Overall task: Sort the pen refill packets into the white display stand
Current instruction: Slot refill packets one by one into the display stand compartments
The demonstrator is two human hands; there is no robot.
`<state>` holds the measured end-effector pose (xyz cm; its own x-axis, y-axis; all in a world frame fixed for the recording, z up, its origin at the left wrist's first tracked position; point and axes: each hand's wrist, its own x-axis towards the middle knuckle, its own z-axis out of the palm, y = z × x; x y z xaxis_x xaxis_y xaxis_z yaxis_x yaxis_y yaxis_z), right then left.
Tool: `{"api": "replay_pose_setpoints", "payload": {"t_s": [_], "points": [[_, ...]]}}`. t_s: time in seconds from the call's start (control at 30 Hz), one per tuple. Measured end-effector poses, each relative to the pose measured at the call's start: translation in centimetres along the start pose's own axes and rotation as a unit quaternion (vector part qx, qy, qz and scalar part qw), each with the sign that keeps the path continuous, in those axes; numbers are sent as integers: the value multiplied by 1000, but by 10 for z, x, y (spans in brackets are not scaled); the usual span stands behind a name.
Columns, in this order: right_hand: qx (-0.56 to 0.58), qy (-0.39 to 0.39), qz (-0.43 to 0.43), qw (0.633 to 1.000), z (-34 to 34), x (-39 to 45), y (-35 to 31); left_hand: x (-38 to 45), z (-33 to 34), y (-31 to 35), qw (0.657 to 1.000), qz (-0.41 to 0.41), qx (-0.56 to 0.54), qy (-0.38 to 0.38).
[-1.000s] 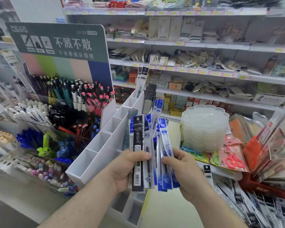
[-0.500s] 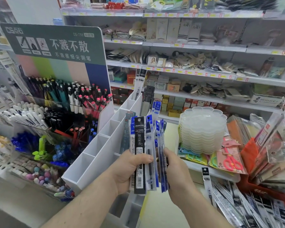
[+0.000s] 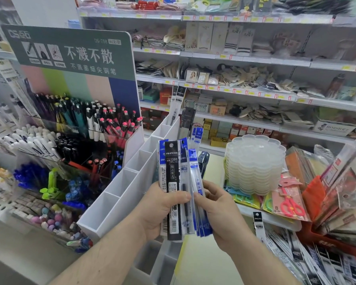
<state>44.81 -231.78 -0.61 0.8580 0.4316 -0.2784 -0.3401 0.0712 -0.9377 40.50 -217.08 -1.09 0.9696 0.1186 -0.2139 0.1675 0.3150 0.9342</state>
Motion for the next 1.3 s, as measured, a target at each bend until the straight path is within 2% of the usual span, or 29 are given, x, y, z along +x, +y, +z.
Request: {"api": "replay_pose_setpoints", "payload": {"t_s": [0.17,0.4,0.57,0.7,0.83,0.97,1.07,1.17,1.3], "points": [[-91,48,-7,995,-11,18,-8,-1,-1,1,997,49,49,18],[1,148,-11,989,-20,84,-31,-4,-4,2,995,92,5,32],[2,236,-62,970,-20,131,-36,-7,-4,4,996,83,-16,15],[-8,256,-87,963,-16,160,-36,-8,-4,4,996,80,-31,13],[-77,253,-87,961,-10,181,-28,-9,-5,4,996,81,-46,10],[-184,201,-90,958,-5,188,-20,-9,-5,3,995,80,-52,11],[-295,175,-85,935,-6,191,-19,-9,-6,2,995,79,-58,8],[-351,161,-89,918,-9,194,-22,-9,-5,4,995,81,-54,6],[-429,75,-47,899,-10,198,-19,-8,-4,4,995,80,-59,10]]}}
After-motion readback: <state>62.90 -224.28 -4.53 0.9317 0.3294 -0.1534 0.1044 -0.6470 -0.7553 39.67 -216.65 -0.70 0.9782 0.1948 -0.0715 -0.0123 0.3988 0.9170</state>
